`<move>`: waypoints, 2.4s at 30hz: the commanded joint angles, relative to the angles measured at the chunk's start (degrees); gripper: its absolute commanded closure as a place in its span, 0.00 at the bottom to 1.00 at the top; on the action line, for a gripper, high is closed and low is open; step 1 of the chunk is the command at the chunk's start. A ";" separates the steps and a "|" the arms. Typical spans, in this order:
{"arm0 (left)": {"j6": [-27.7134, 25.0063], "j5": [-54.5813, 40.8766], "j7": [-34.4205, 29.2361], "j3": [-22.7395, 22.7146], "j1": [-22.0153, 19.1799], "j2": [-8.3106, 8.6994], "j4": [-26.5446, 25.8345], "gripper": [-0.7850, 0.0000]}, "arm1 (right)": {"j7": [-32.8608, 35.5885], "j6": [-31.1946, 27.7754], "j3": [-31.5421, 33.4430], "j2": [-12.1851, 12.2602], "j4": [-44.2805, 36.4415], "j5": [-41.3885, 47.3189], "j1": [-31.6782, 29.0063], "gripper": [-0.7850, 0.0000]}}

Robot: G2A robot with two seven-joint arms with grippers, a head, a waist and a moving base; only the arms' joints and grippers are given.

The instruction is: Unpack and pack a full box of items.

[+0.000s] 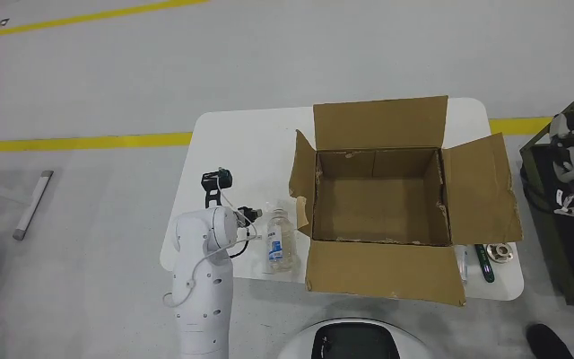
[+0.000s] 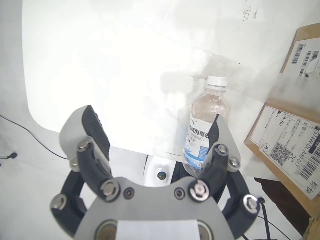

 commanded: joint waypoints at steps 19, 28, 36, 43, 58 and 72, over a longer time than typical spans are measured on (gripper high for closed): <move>-2.94 -1.98 -4.35 1.61 3.55 0.64 -10.78 0.00 | 0.00 0.00 0.00 0.00 0.00 0.00 0.00 1.00; -5.19 -3.59 -4.85 0.64 4.09 0.94 -11.67 0.00 | 0.00 0.00 0.00 0.00 0.00 0.00 0.00 1.00; -5.19 -3.59 -4.85 0.64 4.09 0.94 -11.67 0.00 | 0.00 0.00 0.00 0.00 0.00 0.00 0.00 1.00; -1.74 -4.38 -3.78 1.96 6.85 0.85 -13.87 0.00 | 0.00 0.00 0.00 0.00 0.00 0.00 0.00 1.00; 1.93 0.19 -2.18 8.25 10.75 0.81 -12.33 0.00 | 0.00 0.00 0.00 0.00 0.00 0.00 0.00 1.00; 2.81 -1.58 -1.58 11.49 7.50 0.47 -2.19 0.00 | 0.00 0.00 0.00 0.00 0.00 0.00 0.00 1.00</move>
